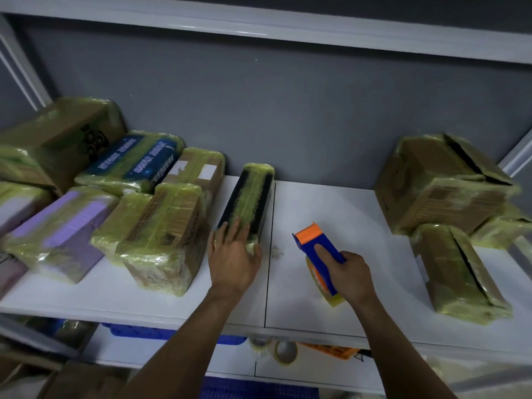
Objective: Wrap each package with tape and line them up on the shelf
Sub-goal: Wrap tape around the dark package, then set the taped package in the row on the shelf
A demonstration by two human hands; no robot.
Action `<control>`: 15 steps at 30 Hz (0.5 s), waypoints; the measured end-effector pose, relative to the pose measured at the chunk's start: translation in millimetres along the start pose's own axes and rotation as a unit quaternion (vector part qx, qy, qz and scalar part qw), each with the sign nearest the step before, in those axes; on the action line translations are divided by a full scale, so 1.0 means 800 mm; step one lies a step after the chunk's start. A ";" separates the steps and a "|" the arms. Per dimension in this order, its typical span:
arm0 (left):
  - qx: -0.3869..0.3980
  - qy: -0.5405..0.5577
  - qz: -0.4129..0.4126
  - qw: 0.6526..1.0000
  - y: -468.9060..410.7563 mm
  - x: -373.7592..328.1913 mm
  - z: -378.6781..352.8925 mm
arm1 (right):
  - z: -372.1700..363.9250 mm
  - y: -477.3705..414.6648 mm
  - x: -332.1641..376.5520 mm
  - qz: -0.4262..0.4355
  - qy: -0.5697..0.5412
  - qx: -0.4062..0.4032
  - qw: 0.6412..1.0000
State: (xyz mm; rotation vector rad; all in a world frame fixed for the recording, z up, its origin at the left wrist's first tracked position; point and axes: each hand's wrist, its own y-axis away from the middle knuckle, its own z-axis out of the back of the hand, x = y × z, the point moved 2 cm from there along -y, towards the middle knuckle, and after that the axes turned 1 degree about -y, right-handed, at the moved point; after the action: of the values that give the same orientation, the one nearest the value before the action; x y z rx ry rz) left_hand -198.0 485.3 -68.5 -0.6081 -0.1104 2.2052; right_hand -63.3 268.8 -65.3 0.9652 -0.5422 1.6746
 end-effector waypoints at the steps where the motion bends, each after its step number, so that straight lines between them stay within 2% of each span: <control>1: 0.001 -0.004 0.013 1.000 -0.005 0.002 0.000 | 0.000 -0.002 0.001 0.002 0.006 -0.001 1.000; 9: 0.022 -0.066 0.015 0.997 -0.043 0.007 -0.009 | -0.003 -0.004 -0.003 -0.006 0.002 -0.017 1.000; 15: 0.015 -0.046 -0.021 0.999 -0.054 0.011 -0.017 | 0.009 -0.004 -0.006 -0.035 -0.025 0.010 0.999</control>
State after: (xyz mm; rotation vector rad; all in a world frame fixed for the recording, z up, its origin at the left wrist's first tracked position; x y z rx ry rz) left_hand -166.1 518.8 -71.7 -0.4848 -0.1370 2.1896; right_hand -57.9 261.6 -65.7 1.0329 -0.5200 1.6002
